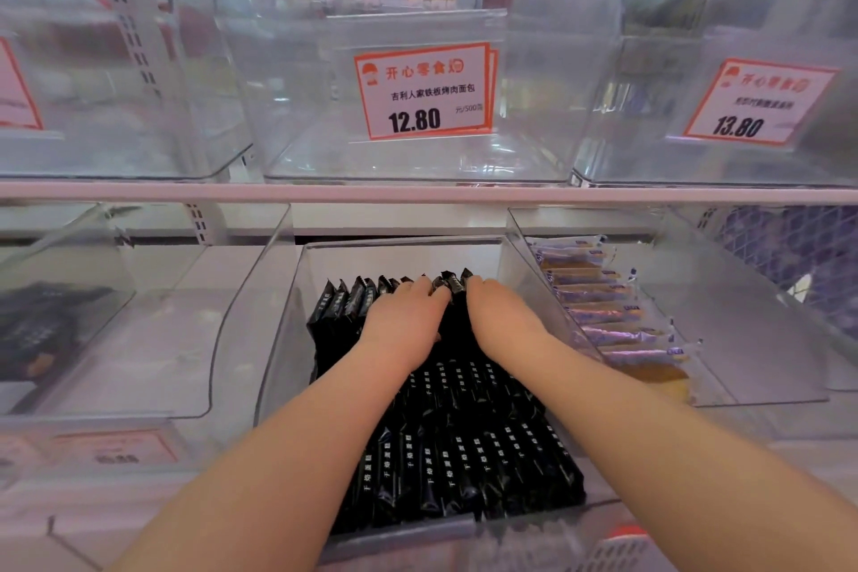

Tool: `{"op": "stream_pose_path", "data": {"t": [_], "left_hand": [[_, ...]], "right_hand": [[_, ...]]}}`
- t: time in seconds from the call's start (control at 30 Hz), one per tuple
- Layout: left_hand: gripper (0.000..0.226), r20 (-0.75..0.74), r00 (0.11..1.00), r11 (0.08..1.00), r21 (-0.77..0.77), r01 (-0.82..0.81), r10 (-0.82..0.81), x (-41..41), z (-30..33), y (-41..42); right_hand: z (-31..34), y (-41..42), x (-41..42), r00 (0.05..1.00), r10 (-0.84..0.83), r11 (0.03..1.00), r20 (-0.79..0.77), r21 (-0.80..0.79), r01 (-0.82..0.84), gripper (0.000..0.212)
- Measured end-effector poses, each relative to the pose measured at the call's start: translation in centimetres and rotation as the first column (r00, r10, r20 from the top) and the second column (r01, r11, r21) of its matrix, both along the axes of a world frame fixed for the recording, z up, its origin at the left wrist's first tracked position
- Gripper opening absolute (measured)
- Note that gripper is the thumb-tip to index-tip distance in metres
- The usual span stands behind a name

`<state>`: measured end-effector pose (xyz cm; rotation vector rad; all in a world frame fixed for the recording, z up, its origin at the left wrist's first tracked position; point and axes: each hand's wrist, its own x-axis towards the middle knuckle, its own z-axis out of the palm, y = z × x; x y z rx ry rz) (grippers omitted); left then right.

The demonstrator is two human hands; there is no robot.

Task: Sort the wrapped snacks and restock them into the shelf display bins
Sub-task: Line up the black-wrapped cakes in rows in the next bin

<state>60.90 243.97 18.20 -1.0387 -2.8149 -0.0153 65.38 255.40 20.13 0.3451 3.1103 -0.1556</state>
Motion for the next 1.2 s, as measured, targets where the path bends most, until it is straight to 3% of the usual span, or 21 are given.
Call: {"op": "stream_pose_path", "data": {"t": [0.13, 0.27, 0.37, 0.43, 0.5, 0.57, 0.67, 0.8, 0.93, 1.03, 1.2], "left_hand": [[0.05, -0.03, 0.999, 0.998, -0.06, -0.026, 0.024, 0.3, -0.1, 0.1], [0.062, 0.099, 0.995, 0.995, -0.094, 0.023, -0.013, 1.8, 1.9, -0.7], [0.054, 0.069, 0.99, 0.992, -0.006, 0.125, -0.124, 5.6, 4.5, -1.0], [0.043, 0.016, 0.967, 0.966, 0.068, 0.251, -0.253, 9.1, 6.0, -1.2], [0.035, -0.034, 0.924, 0.913, 0.144, 0.382, -0.382, 12.8, 7.1, -1.3], [0.029, -0.054, 0.866, 0.845, 0.198, 0.497, -0.497, 16.3, 7.3, -1.2], [0.029, -0.025, 0.793, 0.79, 0.071, 0.609, -0.609, 20.7, 4.3, 0.7], [0.029, 0.175, 0.774, 0.735, -0.244, 0.633, -0.609, 24.8, -3.9, 4.4], [0.027, 0.467, 0.782, 0.725, -0.352, 0.592, -0.412, 25.4, -13.7, 5.8], [0.03, 0.644, 0.736, 0.716, -0.413, 0.563, -0.207, 24.8, -20.1, 5.9], [0.038, 0.787, 0.616, 0.782, -0.405, 0.473, 0.035, 24.7, -27.8, 6.2]], "right_hand": [[1.9, 0.0, 2.0, 0.996, 0.044, 0.999, 0.079, -0.015, -0.043, 0.042], [5.3, -0.1, 7.1, 0.985, 0.158, 0.983, -0.072, -0.088, -0.164, 0.039], [6.8, 0.9, 13.0, 0.952, 0.189, 0.949, -0.24, -0.204, -0.24, 0.018], [6.9, 2.2, 17.3, 0.922, 0.15, 0.913, -0.356, -0.308, -0.267, 0.004], [5.7, 3.8, 21.0, 0.888, 0.048, 0.861, -0.458, -0.431, -0.269, 0.014], [2.8, 5.9, 23.3, 0.883, -0.072, 0.817, -0.463, -0.536, -0.214, 0.024], [-3.6, 8.8, 24.9, 0.95, -0.177, 0.762, -0.258, -0.647, -0.034, 0.015], [-12.7, 11.2, 27.3, 0.987, -0.144, 0.837, 0.077, -0.522, 0.163, 0.015], [-20.6, 12.4, 29.7, 0.929, -0.033, 0.936, 0.368, -0.315, 0.158, 0.022], [-25.9, 13.3, 30.6, 0.859, 0.039, 0.972, 0.51, -0.219, 0.087, 0.028], [-33.7, 13.9, 30.1, 0.753, 0.137, 0.99, 0.644, -0.076, -0.116, 0.043]]}}
